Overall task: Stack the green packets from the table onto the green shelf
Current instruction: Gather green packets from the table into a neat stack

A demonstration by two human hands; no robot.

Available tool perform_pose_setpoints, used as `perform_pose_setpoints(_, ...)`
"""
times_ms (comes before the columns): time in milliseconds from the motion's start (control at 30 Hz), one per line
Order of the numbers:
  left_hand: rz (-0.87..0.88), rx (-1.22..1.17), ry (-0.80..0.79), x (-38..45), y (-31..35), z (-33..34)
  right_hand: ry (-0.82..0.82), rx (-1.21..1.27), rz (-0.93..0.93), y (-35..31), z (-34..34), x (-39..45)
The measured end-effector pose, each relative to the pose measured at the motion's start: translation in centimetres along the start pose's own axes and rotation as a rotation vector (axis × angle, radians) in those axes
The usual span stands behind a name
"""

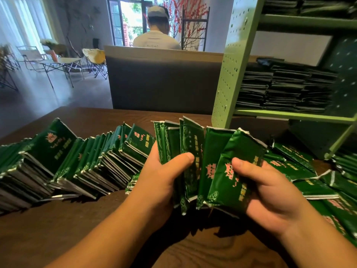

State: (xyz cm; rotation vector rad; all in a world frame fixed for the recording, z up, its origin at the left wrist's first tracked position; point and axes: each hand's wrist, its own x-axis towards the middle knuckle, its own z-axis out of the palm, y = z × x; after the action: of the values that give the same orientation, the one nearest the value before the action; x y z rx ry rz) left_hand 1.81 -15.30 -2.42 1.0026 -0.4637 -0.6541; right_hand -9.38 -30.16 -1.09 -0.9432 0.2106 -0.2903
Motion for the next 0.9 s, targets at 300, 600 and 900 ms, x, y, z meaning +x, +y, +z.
perform_pose_setpoints(300, -0.025, 0.010, -0.072, -0.1, -0.3, 0.0, 0.121, 0.025, -0.022, 0.5, 0.1, 0.6)
perform_pose_setpoints(600, 0.042, 0.033, -0.038, 0.0, -1.0, 0.3, 0.246, -0.242, -0.127, 1.3, 0.2, 0.6)
perform_pose_setpoints(900, 0.264, 0.401, 0.076, 0.0, -0.8, 0.1, 0.573, -0.551, -0.304, 1.2, -0.3, 0.6)
